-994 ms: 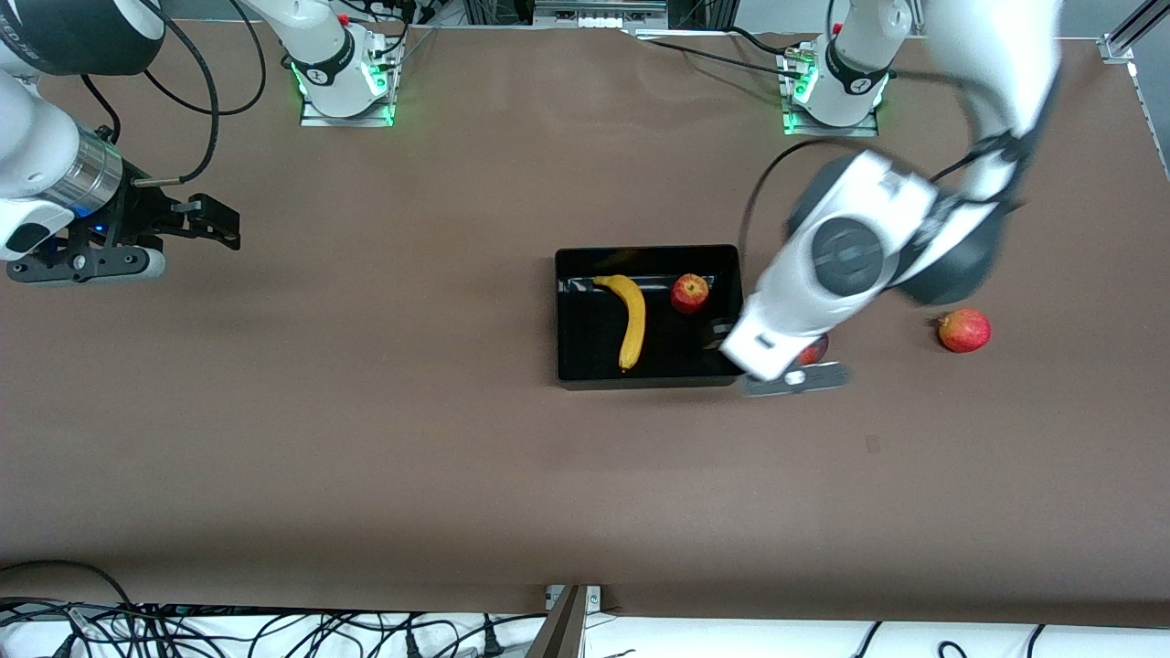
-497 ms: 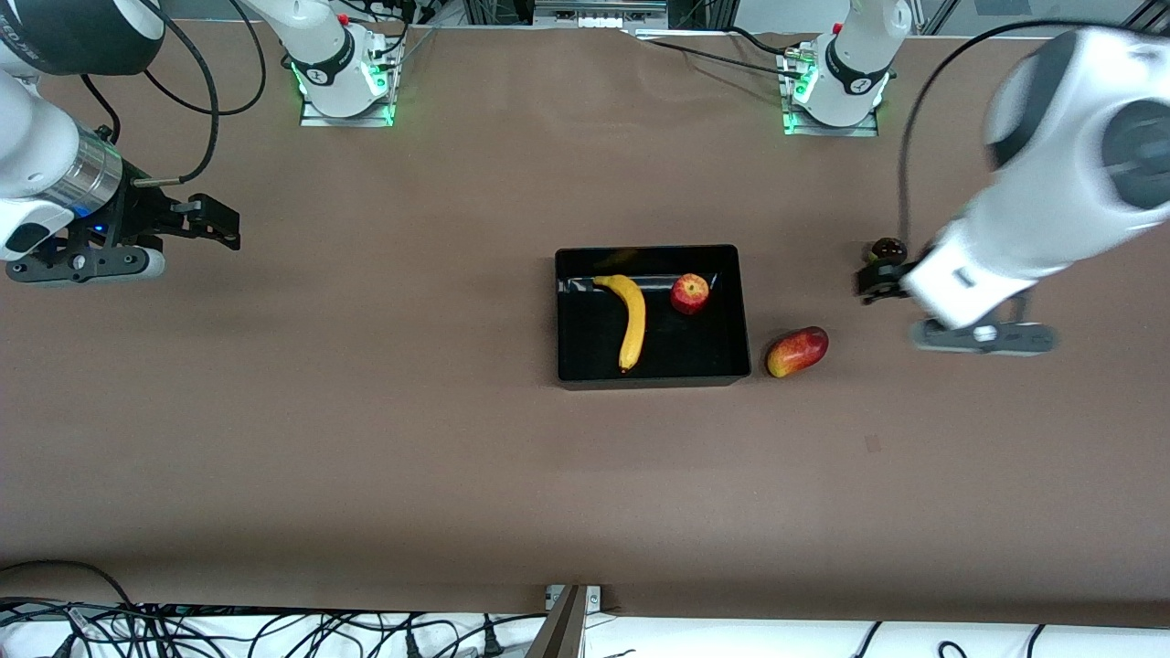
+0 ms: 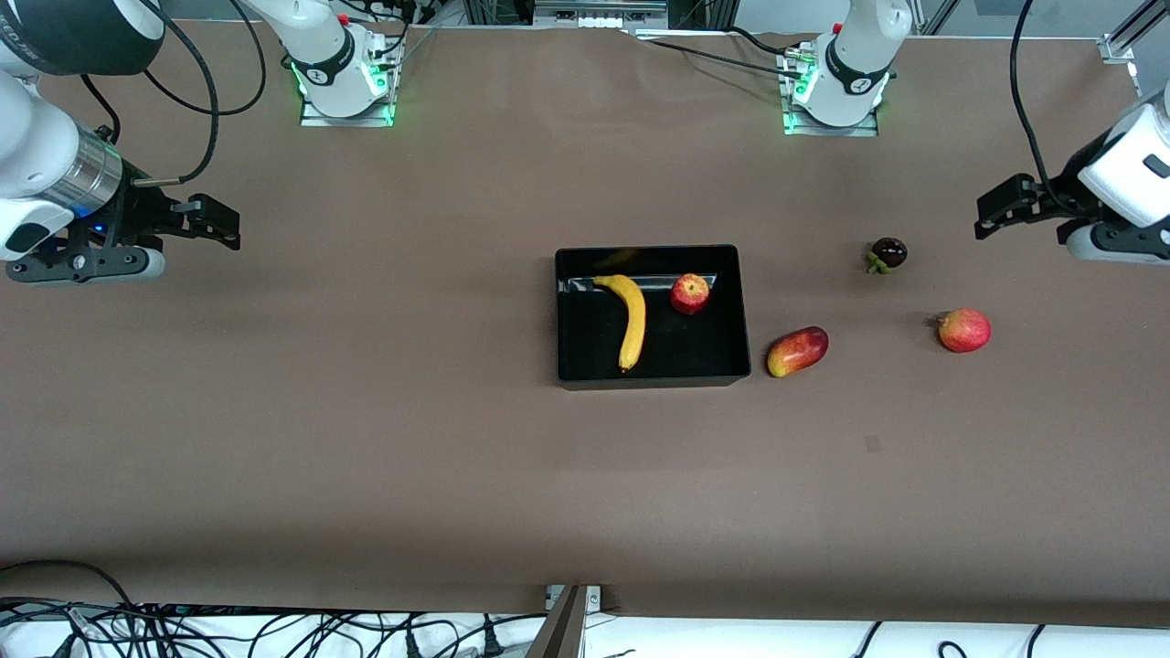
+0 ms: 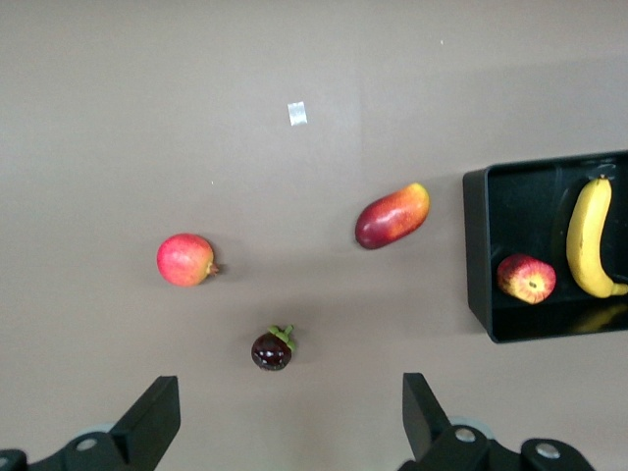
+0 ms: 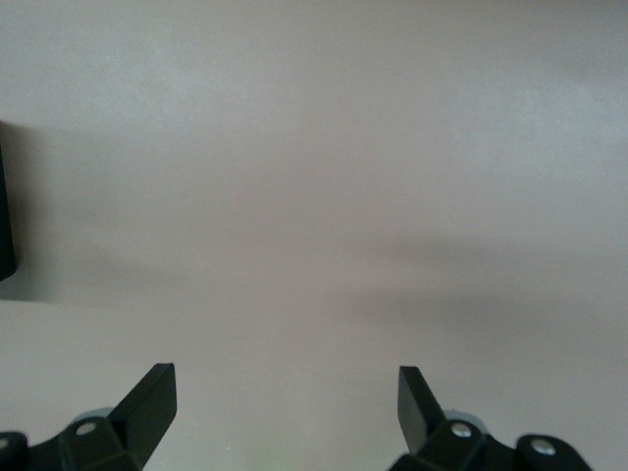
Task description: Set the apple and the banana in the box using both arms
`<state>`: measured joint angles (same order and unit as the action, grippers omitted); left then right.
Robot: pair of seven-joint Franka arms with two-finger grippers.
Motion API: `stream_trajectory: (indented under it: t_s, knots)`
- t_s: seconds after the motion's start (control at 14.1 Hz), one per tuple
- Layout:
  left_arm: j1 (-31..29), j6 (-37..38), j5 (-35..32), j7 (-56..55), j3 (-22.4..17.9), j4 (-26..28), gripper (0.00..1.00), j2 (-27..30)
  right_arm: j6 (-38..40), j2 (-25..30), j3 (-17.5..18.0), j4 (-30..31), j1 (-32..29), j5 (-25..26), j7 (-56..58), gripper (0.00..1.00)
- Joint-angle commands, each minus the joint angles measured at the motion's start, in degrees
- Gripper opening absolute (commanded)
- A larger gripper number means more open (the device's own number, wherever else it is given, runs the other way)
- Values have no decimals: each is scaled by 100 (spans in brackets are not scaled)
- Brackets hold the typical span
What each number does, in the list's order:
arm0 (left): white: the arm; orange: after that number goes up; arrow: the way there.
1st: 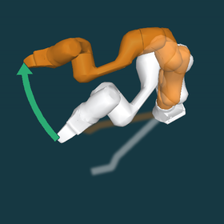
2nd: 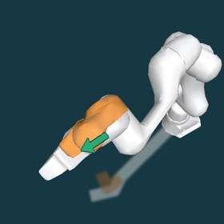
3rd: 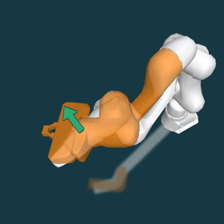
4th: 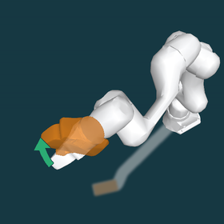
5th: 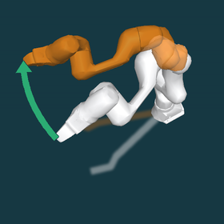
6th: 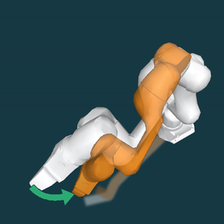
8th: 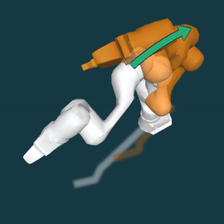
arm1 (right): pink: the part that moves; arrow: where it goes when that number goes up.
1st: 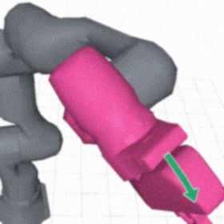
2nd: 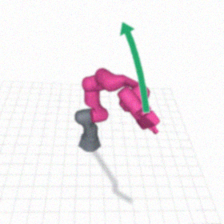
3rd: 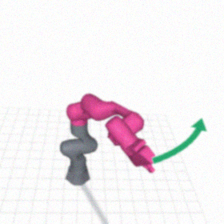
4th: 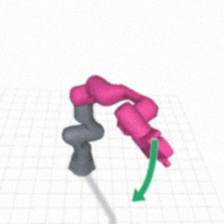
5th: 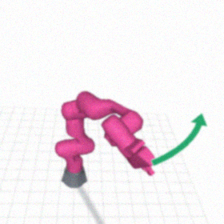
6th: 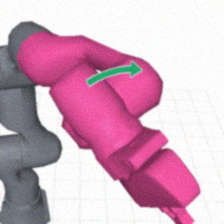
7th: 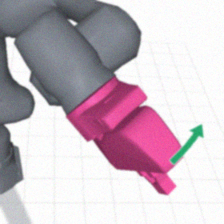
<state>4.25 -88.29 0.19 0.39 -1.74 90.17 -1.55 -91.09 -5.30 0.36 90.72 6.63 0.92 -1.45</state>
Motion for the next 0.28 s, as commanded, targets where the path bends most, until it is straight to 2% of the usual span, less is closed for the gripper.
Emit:
stream_trajectory:
  t_s: [0.0,0.21]
  knots:
    - [-11,-48,-37,-222,190,237,100,137,38,-41,-10,-108,5,49,-13,100]
    - [-82,-39,-37,-268,218,307,100,181,38,-41,-10,-108,5,49,-13,100]
